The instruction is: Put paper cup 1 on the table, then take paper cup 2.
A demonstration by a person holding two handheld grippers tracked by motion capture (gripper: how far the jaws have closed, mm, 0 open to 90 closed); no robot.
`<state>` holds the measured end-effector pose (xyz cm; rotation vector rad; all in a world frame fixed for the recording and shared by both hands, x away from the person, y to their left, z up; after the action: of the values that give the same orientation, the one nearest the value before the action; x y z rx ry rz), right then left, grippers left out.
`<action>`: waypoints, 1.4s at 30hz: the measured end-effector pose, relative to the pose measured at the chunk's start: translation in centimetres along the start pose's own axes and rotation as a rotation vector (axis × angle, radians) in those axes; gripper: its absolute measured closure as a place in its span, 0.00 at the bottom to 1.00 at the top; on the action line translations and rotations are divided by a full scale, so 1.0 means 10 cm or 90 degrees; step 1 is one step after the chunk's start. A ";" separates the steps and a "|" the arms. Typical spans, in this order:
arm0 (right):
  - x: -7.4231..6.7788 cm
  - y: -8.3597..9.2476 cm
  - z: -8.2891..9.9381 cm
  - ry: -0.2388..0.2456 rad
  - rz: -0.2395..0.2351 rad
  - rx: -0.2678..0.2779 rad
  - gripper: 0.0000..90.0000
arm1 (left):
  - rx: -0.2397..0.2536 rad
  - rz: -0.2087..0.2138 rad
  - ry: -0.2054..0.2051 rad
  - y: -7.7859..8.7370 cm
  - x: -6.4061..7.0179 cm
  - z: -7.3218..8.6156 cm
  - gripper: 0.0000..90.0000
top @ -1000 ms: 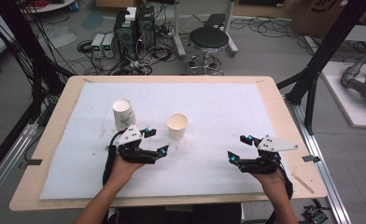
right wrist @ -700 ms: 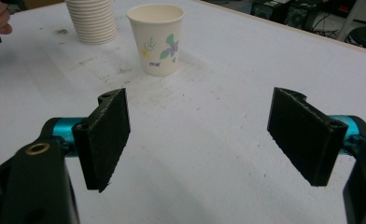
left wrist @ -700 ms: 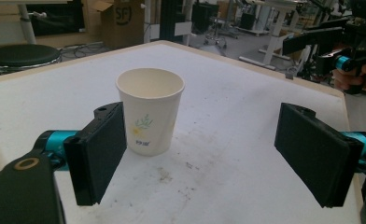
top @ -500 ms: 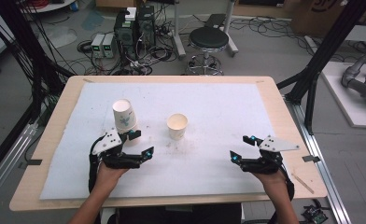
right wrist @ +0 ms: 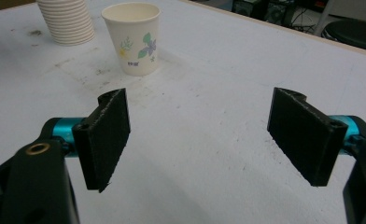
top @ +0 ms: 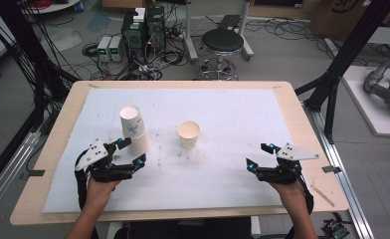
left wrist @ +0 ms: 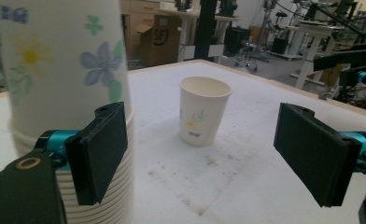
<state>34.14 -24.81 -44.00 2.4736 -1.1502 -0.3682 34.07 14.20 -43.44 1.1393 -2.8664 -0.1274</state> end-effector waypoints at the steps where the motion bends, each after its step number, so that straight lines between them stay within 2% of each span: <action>1: 0.00 0.00 0.00 0.000 0.000 0.000 0.24 | 0.000 -0.003 0.001 0.01 -0.02 0.00 0.19; 8: 0.00 -0.01 0.00 -0.002 -0.007 0.003 0.24 | 0.005 -0.017 -0.001 0.08 -0.06 -0.02 0.20; 21: 0.00 0.00 -0.01 -0.002 -0.007 0.007 0.24 | 0.001 -0.014 -0.001 0.07 -0.08 -0.01 0.20; 26: 0.00 0.01 -0.01 -0.002 -0.008 0.010 0.24 | 0.003 -0.024 -0.003 0.09 -0.10 -0.05 0.20; 32: 0.00 0.03 0.01 0.000 -0.012 0.009 0.24 | 0.016 -0.039 0.004 0.13 -0.15 -0.25 0.20; 35: -0.01 0.03 0.01 -0.001 -0.014 0.010 0.24 | 0.023 -0.049 -0.002 0.14 -0.19 -0.38 0.20; 38: -0.01 0.03 0.00 -0.002 -0.014 0.009 0.24 | 0.020 -0.062 -0.011 0.14 -0.27 -0.52 0.19; 40: -0.02 0.02 0.00 0.001 -0.016 0.010 0.24 | 0.001 -0.074 -0.015 0.12 -0.35 -0.59 0.19; 42: -0.02 0.02 0.00 0.001 -0.017 0.009 0.24 | -0.005 -0.078 -0.013 0.10 -0.42 -0.67 0.18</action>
<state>33.87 -24.74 -43.84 2.5027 -1.1236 -0.3661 36.99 17.39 -36.78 1.3189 -2.8099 -0.1570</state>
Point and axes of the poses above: each handheld gripper's, and its own axes: y roughly backward along the jaws, z roughly out of its underside, x roughly to its right, the point moved 9 cm from there along -y, roughly forward along the jaws, and after that the axes turned 6 degrees about -y, right-handed, at the moved point
